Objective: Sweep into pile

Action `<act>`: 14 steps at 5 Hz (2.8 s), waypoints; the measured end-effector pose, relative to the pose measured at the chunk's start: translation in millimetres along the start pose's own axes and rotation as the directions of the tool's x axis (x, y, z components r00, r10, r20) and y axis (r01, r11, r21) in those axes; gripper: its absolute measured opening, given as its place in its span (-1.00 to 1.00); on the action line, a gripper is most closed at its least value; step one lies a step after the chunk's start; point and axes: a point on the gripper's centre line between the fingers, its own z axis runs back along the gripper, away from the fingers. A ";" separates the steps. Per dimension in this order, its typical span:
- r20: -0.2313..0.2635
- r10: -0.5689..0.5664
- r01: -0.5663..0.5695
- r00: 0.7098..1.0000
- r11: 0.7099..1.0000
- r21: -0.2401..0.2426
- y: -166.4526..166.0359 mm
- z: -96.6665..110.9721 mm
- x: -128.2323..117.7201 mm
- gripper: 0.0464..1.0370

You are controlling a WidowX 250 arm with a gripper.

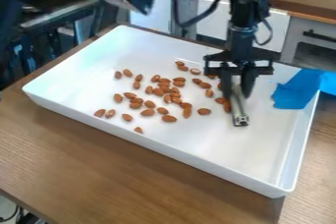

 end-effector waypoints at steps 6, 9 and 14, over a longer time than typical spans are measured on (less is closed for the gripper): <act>-0.056 0.172 -0.174 0.984 0.984 -0.041 138.0 -4.8 6.5 -0.36; -0.139 0.317 -0.312 0.938 0.948 0.056 218.6 -0.8 14.4 -0.36; -0.172 0.074 -0.104 0.982 0.979 -0.177 88.7 48.6 -28.8 -0.36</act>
